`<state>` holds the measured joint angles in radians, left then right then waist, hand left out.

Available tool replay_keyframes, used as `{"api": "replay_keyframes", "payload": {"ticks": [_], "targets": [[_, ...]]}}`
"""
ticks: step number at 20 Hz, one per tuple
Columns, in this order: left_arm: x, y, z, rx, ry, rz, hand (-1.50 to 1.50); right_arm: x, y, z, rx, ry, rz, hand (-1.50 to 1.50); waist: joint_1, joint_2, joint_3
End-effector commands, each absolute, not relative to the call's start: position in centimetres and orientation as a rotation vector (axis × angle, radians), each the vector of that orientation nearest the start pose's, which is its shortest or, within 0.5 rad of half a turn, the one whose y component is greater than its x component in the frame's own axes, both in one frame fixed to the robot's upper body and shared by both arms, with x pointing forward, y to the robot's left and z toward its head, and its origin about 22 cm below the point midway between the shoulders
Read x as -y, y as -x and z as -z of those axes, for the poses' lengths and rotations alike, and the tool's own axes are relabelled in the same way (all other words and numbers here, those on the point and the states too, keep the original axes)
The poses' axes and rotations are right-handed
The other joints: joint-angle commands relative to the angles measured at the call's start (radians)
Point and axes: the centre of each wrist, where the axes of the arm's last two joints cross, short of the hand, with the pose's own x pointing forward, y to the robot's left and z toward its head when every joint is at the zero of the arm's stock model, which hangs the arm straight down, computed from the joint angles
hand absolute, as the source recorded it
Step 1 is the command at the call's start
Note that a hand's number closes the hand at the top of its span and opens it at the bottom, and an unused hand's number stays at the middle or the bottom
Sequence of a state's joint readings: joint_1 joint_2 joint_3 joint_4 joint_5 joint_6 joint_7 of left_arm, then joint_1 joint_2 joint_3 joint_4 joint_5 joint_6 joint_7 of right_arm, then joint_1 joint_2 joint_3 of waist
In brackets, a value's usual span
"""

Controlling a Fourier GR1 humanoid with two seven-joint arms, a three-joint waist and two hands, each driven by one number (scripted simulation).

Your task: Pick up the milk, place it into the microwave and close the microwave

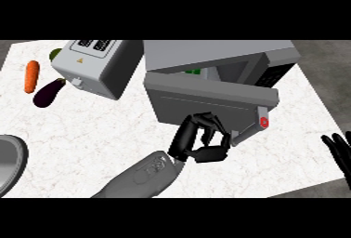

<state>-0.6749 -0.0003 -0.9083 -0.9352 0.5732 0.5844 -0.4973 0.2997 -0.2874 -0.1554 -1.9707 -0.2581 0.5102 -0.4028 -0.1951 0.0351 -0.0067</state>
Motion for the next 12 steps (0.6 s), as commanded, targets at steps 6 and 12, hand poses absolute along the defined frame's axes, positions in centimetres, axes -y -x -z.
{"api": "replay_keyframes", "payload": {"ticks": [6, 12], "targets": [[-0.4, -31.7, -1.7, 1.811, 0.126, 0.238, -1.5, 34.0, -17.8, -10.4, 2.149, -0.201, -0.45, -1.5, -0.058, 0.015, 0.003], [-0.6, -32.9, -2.8, 1.803, 0.087, 0.113, -1.5, 35.9, -18.4, -15.9, 2.234, 0.173, -0.7, 1.5, -0.073, 0.026, -0.001]]}}
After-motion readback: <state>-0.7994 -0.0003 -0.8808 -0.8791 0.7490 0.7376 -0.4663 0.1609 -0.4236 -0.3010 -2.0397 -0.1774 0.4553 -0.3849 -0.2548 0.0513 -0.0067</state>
